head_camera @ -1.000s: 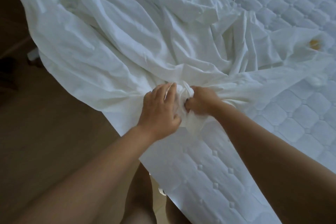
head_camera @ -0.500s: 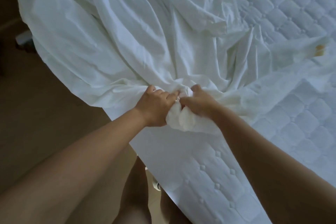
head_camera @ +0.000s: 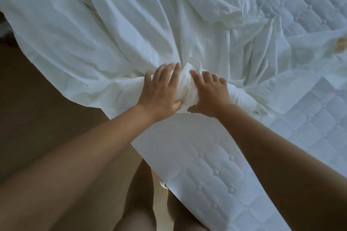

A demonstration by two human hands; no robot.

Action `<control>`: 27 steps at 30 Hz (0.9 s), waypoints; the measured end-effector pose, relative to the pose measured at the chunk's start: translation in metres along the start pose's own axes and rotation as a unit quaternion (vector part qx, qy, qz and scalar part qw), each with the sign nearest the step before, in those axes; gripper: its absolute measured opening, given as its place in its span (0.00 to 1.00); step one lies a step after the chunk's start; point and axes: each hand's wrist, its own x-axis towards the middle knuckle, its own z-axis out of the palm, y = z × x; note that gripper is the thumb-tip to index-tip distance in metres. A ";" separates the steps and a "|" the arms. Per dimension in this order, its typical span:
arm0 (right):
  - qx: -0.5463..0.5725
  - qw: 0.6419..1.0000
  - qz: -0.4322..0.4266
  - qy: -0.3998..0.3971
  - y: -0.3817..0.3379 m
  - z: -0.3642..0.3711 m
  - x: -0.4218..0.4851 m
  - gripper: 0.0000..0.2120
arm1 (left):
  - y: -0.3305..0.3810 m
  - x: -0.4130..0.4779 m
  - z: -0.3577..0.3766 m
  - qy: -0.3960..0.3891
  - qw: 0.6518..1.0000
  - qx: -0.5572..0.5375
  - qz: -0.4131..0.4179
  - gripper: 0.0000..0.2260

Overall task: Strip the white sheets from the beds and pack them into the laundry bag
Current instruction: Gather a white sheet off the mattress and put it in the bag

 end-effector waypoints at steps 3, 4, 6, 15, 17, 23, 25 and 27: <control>0.041 0.998 0.001 -0.042 0.007 -0.013 0.024 0.50 | -0.004 -0.025 0.019 -0.067 0.982 0.136 0.109 0.56; 0.060 0.996 0.008 -0.062 0.008 -0.018 0.032 0.50 | -0.007 -0.021 0.023 -0.106 0.975 0.163 0.106 0.58; 0.110 0.988 0.035 -0.098 0.012 -0.025 0.045 0.46 | -0.013 0.005 0.022 -0.116 0.978 0.158 0.077 0.57; 0.374 0.899 0.122 -0.194 0.056 -0.018 0.012 0.29 | 0.009 0.066 -0.001 -0.170 0.971 0.060 0.157 0.37; 0.395 0.878 0.149 -0.226 0.075 -0.008 -0.017 0.30 | 0.037 0.068 -0.003 -0.208 0.961 0.027 0.180 0.38; 0.468 0.786 0.280 -0.292 0.127 0.049 -0.157 0.42 | 0.168 0.037 0.018 -0.362 0.881 -0.004 0.304 0.40; 0.478 0.789 0.297 -0.246 0.129 0.071 -0.203 0.48 | 0.207 0.019 0.026 -0.369 0.859 0.009 0.356 0.37; 0.457 0.823 0.302 -0.154 0.118 0.082 -0.237 0.44 | 0.225 0.009 0.033 -0.351 0.856 0.024 0.379 0.34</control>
